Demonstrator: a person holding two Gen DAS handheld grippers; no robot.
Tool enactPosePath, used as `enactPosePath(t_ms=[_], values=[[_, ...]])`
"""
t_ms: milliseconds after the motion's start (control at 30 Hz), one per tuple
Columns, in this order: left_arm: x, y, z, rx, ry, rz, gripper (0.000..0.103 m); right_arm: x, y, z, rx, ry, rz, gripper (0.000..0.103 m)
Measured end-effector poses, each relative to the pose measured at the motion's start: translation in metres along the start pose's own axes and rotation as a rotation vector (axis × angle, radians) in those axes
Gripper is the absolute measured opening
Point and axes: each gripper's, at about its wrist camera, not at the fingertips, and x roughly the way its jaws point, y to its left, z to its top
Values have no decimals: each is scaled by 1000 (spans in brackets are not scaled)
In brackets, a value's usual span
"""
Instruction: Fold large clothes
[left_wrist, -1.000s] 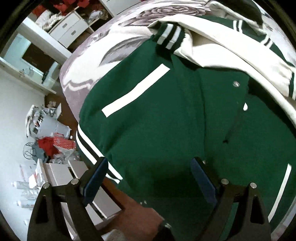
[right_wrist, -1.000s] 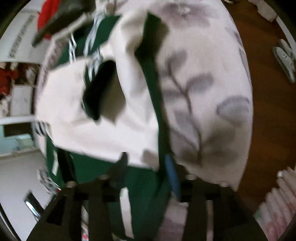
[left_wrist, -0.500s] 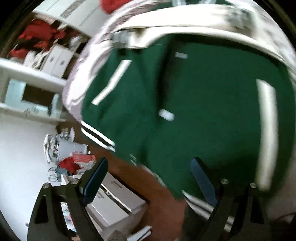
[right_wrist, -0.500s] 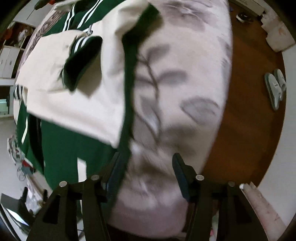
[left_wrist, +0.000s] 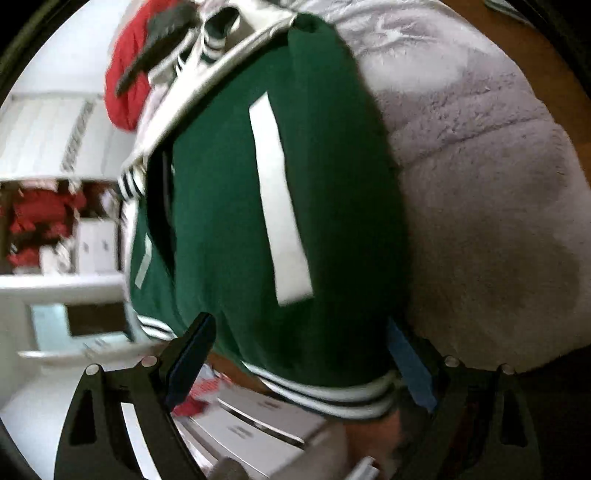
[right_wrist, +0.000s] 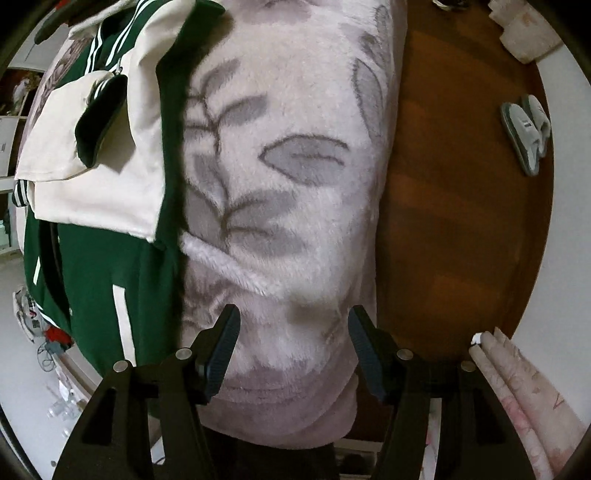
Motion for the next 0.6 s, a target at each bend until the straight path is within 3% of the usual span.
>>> enactPosePath(t_ms=[100,233,333,433,500,533,600], values=[[-2,2,2,12,-11,40,94,10,16,13,-32,-6,2,63],[-20,0,-13,10,-24,-29,92,3,31,26,-75,-8,21,63],[3,-13,-20,62,46,-6,92,5,36,33,-87,-9,25,63],[32,-3,-16,-4,118,11,92,17,38,40,-70,-6,52,63],[42,21,-14,-93,136,-51,92,20,37,47,-65,-10,96,63],[44,33,-14,-127,140,-50,90,18,35,54,-63,-14,135,63],[42,52,-15,-182,130,-80,61,19,32,67,-42,-31,236,63]])
